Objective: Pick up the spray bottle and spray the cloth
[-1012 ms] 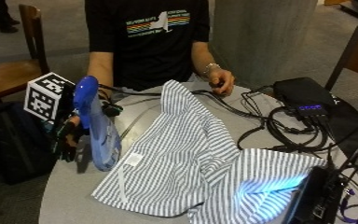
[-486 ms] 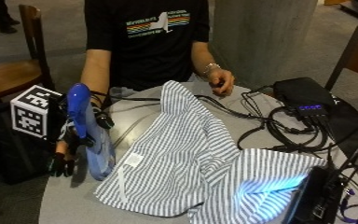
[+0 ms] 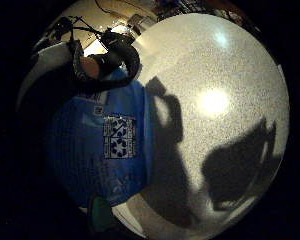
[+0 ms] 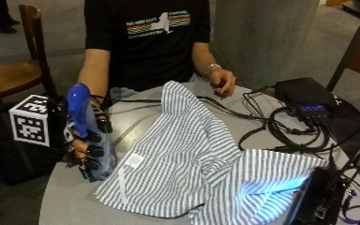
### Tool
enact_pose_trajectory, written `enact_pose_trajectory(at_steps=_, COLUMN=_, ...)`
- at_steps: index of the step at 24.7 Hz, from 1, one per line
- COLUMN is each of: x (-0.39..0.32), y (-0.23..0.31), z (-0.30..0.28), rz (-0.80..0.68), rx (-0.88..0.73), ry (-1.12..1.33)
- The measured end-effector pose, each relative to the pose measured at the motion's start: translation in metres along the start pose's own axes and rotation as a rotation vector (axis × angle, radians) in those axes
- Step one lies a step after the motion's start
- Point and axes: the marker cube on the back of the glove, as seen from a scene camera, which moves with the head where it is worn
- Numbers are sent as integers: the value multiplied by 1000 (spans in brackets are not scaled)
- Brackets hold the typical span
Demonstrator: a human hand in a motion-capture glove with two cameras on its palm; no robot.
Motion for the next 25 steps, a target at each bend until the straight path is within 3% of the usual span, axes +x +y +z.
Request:
enact_pose_trajectory(at_steps=11, x=-14, y=10, z=0, rz=-44, rx=-75, ry=-5)
enact_pose_trajectory(at_steps=18, x=-57, y=27, z=20, rz=-1, rx=-328, ry=23)
enact_pose_trajectory(at_steps=25, x=-78, y=41, z=55, rz=152, rx=-586, ry=128)
